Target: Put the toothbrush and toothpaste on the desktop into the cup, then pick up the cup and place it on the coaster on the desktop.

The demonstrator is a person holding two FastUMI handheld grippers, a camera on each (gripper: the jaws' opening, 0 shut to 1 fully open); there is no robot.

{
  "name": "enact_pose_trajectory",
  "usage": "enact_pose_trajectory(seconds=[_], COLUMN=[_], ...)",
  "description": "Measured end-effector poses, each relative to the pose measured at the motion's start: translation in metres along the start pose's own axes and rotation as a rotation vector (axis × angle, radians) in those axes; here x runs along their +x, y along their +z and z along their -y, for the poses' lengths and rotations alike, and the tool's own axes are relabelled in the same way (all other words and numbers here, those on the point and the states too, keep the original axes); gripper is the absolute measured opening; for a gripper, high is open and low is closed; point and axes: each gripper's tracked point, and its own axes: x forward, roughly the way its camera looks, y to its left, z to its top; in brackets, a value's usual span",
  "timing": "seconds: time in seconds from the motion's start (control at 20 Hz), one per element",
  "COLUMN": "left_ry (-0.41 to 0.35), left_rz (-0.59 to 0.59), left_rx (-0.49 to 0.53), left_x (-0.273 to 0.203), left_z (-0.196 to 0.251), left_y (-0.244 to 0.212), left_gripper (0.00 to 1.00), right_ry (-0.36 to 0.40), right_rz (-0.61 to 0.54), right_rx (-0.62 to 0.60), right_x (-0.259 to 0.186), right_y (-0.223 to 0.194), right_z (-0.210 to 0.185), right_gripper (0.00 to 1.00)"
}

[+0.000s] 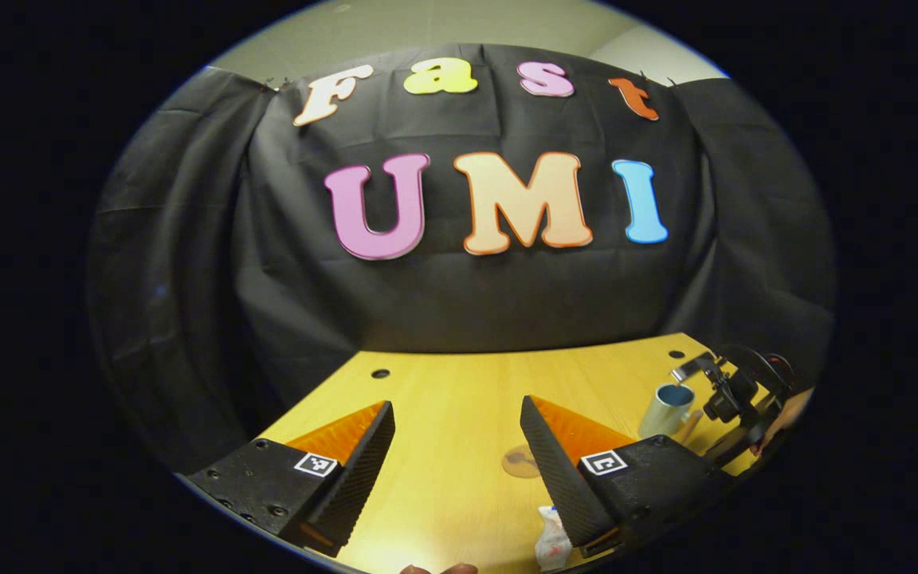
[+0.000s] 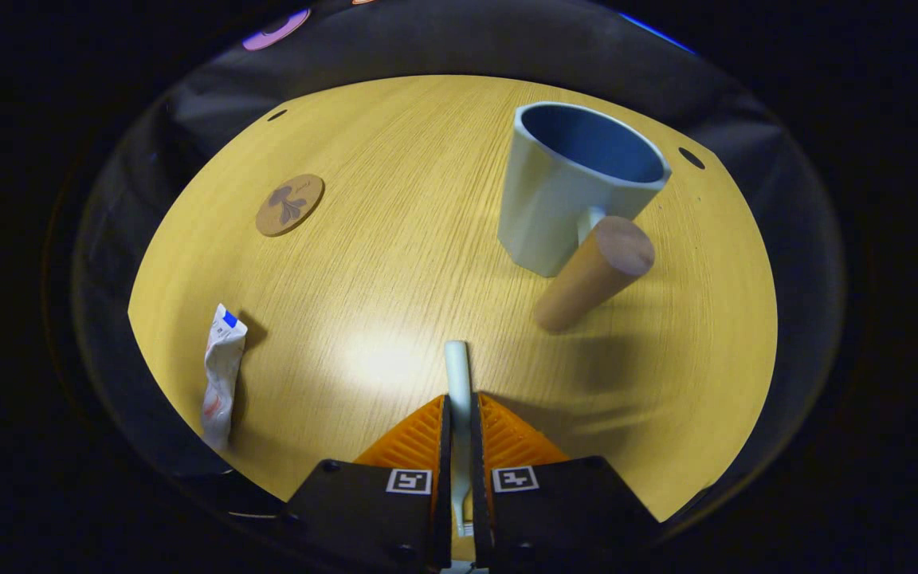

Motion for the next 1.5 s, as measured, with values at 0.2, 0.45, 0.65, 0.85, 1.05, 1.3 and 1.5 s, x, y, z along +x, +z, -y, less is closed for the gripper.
enact_pose_trajectory(seconds=[0.2, 0.45, 0.65, 0.85, 1.05, 1.3, 1.5], left_ry=[-0.089, -0.176, -0.226, -0.246, -0.251, -0.255, -0.246], left_rz=[-0.126, -0.304, -0.468, -0.604, -0.687, -0.782, -0.852], left_rx=[-0.011, -0.010, -0.005, -0.024, -0.024, -0.025, -0.020], left_x=[0.007, 0.011, 0.006, 0.003, 0.004, 0.004, 0.002], left_z=[0.029, 0.061, 0.081, 0.095, 0.103, 0.111, 0.109], left_y=[-0.041, -0.096, -0.144, -0.183, -0.205, -0.229, -0.243], left_gripper=[0.95, 0.95, 0.95, 0.95, 0.95, 0.95, 0.95], right_ry=[0.000, 0.005, 0.013, 0.021, 0.033, 0.037, 0.032], right_rz=[0.006, 0.011, 0.020, 0.032, 0.038, 0.050, 0.056], right_rx=[0.010, 0.009, 0.013, 0.014, 0.022, 0.017, 0.004], right_x=[0.000, 0.000, 0.000, 0.000, 0.000, 0.000, 0.000], right_y=[0.000, 0.001, 0.000, 0.000, 0.000, 0.000, 0.000], right_z=[0.000, 0.000, 0.000, 0.001, 0.001, 0.000, 0.000], right_gripper=[0.14, 0.14, 0.14, 0.14, 0.14, 0.13, 0.13])
